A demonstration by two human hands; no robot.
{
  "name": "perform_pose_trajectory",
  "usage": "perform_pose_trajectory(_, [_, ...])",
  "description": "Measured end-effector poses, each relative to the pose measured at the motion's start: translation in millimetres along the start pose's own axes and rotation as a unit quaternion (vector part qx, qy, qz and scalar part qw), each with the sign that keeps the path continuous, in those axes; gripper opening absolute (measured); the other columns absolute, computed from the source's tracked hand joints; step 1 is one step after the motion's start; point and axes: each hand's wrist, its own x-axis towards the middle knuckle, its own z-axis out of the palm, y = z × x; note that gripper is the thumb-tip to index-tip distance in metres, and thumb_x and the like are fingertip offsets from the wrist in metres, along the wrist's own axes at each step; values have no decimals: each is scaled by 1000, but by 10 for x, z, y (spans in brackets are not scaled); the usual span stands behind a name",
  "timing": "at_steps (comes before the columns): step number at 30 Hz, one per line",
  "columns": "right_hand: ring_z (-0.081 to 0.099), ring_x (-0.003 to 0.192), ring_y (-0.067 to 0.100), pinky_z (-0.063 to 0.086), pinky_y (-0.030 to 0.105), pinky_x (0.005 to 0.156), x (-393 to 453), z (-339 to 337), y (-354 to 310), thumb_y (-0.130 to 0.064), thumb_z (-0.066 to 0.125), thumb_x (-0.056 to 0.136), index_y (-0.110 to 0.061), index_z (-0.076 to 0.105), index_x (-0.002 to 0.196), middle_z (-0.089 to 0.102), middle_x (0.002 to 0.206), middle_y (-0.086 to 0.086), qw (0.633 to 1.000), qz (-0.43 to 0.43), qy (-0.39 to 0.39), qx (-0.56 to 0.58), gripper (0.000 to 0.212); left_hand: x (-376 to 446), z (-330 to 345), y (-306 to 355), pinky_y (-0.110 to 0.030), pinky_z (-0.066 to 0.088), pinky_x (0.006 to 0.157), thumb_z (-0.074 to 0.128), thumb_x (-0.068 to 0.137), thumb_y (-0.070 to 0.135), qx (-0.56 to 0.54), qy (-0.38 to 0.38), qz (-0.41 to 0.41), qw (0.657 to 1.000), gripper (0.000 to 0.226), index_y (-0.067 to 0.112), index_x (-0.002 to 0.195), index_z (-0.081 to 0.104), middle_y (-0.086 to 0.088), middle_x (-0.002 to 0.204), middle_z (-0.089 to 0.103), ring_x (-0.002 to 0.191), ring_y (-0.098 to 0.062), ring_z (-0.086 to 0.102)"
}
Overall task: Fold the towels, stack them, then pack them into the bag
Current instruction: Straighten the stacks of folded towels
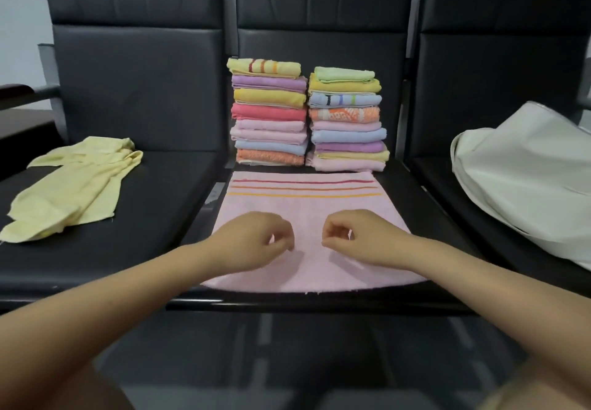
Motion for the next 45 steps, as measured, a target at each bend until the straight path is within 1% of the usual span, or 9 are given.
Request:
perform_pose_trajectory(5, [47, 92, 5, 40, 22, 82, -227, 276, -62, -42, 66, 87, -24, 60, 98, 54, 99, -9, 984, -87, -96, -119, 21, -259, 315, 55, -23, 35, 70, 48, 91, 48, 60, -37, 68, 995, 30, 24, 106, 59, 13, 90, 45, 82, -4, 40])
perform_pose_trajectory(12, [48, 79, 12, 44, 31, 75, -158, 308, -20, -34, 53, 97, -22, 50, 90, 54, 87, -8, 990, -93, -33, -103, 14, -301, 426, -137, -30, 44, 60, 46, 88, 49, 124, 55, 158, 978, 32, 21, 101, 54, 3, 91, 52, 77, -17, 50])
perform_pose_trajectory(15, [52, 80, 14, 45, 31, 75, -84, 247, -41, -38, 55, 96, -22, 50, 93, 58, 89, -6, 997, -56, -27, -43, 18, -201, 452, -96, -38, 44, 61, 32, 91, 41, 99, 85, 95, 987, 33, 14, 92, 51, -2, 86, 55, 76, -22, 51])
perform_pose_trajectory(21, [56, 97, 23, 43, 35, 81, 107, 65, 92, -19, 51, 93, -14, 62, 96, 62, 100, 0, 973, -21, -46, -225, 12, 31, 215, -124, -33, 37, 67, 36, 102, 39, 182, 62, -3, 981, 29, 15, 110, 48, -1, 98, 66, 87, -29, 61])
perform_pose_trajectory(29, [57, 93, 24, 44, 34, 78, 169, -288, 562, -6, 38, 96, -6, 67, 95, 67, 103, 6, 984, 114, 75, -115, 29, 182, -114, -476, -30, 29, 61, 50, 96, 37, 133, 38, -109, 984, 41, 25, 59, 36, 6, 65, 47, 71, -20, 49])
perform_pose_trajectory(33, [51, 75, 12, 37, 17, 60, 40, -415, 648, -6, 43, 95, -18, 62, 72, 59, 76, -4, 980, 149, 126, 38, 32, 82, -199, -558, -30, 39, 70, 46, 98, 20, -107, 71, -187, 974, 30, 16, 70, 56, 1, 73, 58, 75, -19, 54])
perform_pose_trajectory(36, [44, 72, 16, 33, 30, 63, -88, -475, 714, -18, 55, 90, -8, 55, 73, 50, 71, 6, 971, 151, 114, 146, 20, -4, -209, -484, -27, 41, 74, 43, 99, 18, -197, 72, -210, 955, 30, 20, 74, 60, 2, 71, 61, 77, -15, 56])
perform_pose_trajectory(41, [41, 57, 9, 30, 27, 57, -219, -544, 848, -16, 60, 93, -10, 47, 61, 46, 56, -5, 968, 161, 75, 179, 35, -22, -196, -490, -21, 44, 70, 46, 101, 30, -156, -32, -209, 965, 29, 13, 86, 64, 1, 82, 64, 79, -12, 57])
perform_pose_trajectory(45, [58, 77, 13, 42, 28, 70, -117, -559, 966, -20, 63, 92, -2, 70, 86, 66, 82, 2, 966, 198, 78, 145, 20, 84, -282, -677, -31, 47, 81, 53, 95, 34, -93, -62, -219, 969, 32, 5, 95, 66, -7, 92, 65, 87, -20, 59])
